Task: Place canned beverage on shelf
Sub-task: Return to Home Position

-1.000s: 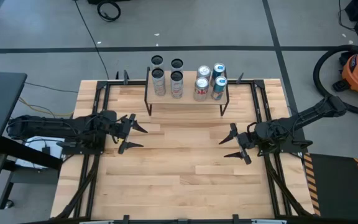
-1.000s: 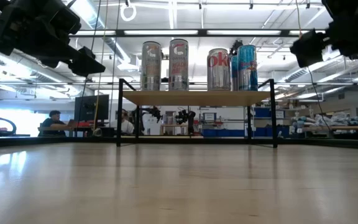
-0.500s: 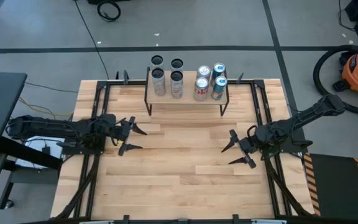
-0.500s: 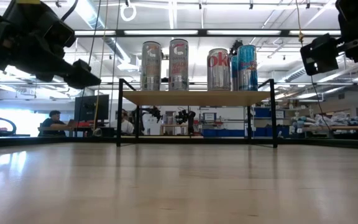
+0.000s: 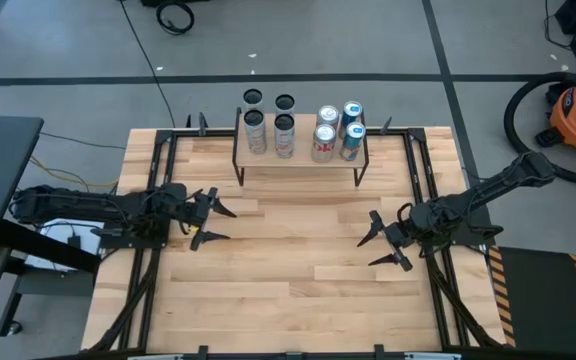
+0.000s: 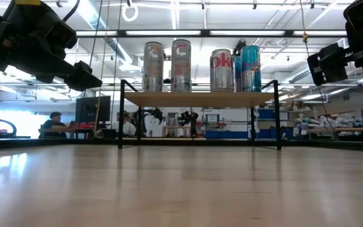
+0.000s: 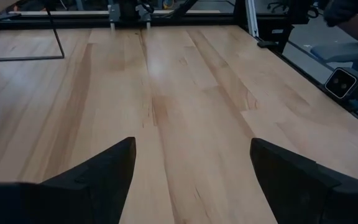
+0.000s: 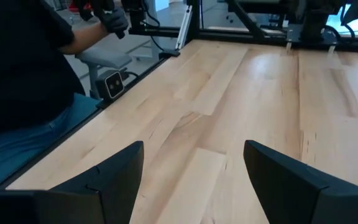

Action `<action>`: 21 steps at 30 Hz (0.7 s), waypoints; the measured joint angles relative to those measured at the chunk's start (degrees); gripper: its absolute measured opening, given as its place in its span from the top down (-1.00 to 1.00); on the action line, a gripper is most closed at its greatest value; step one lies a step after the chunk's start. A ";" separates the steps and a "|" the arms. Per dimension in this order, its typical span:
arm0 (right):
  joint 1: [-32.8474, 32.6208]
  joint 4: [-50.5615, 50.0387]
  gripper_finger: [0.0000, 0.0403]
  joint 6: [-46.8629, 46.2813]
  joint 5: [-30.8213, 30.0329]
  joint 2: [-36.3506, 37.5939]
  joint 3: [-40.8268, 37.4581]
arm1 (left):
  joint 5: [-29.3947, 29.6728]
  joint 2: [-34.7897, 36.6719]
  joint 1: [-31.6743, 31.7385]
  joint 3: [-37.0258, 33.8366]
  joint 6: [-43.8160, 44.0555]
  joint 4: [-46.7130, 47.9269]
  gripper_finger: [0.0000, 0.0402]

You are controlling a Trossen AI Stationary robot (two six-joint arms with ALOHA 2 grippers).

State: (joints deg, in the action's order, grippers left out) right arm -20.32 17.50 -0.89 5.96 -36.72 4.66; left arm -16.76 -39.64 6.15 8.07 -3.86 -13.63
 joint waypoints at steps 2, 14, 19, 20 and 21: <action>0.00 0.02 -0.42 -0.18 -0.02 0.00 -0.39 | -0.02 0.00 0.00 -0.15 0.00 -0.19 -0.59; 0.02 0.06 -0.42 -0.87 1.22 -0.01 -0.76 | -0.02 0.02 0.00 -6.97 1.88 -10.26 -0.59; 0.02 -0.09 -0.42 -0.89 1.42 -0.01 -0.76 | 0.01 0.02 0.02 -7.58 2.32 -10.30 -0.59; 0.02 -0.34 -0.42 -0.95 1.42 -0.01 -0.76 | 0.01 0.02 0.02 -7.58 2.60 -10.24 -0.59; 0.00 -0.73 -0.42 -1.15 1.40 -0.01 -0.76 | 0.03 0.02 0.02 -7.58 2.75 -10.27 -0.59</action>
State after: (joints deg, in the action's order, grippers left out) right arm -20.32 16.77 -2.05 7.35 -36.73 3.90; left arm -16.73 -39.62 6.17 0.49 -1.10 -23.90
